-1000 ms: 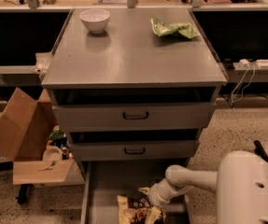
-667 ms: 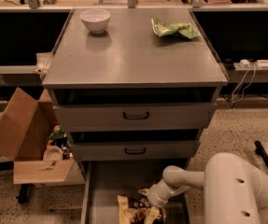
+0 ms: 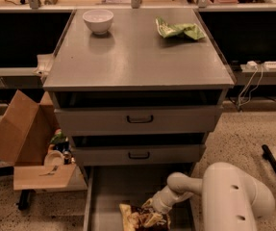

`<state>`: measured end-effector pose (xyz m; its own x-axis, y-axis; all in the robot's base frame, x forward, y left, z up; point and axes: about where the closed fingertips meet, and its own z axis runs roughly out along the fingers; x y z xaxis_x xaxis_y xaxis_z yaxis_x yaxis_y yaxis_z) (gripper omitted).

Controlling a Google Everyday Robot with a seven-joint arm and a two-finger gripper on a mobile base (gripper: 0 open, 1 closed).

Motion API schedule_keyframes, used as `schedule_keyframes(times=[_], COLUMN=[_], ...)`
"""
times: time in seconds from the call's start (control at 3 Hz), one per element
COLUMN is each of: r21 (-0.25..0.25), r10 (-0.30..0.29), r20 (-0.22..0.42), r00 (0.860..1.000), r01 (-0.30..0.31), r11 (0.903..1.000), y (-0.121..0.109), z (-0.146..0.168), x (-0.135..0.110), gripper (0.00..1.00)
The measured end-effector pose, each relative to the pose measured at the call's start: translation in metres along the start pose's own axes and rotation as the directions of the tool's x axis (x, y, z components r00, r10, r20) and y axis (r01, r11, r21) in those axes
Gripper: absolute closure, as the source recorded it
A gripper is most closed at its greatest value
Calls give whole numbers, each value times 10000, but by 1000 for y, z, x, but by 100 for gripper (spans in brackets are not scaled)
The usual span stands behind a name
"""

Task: Pick brown chip bag from bottom drawer and place on counter

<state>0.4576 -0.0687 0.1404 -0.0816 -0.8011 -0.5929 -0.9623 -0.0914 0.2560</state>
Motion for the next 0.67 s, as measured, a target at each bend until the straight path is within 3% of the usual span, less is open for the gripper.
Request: schedule_keyframes(times=[0.33,0.67], r21=[811,1999], r10=[-427,-1342], r20=[654,1497], r00=[9969,9796], r01=[373,1030], r11=[9960,9744], y=[-1,10], z=[-31,-95], x=[-17,-56], gripper=[79,99])
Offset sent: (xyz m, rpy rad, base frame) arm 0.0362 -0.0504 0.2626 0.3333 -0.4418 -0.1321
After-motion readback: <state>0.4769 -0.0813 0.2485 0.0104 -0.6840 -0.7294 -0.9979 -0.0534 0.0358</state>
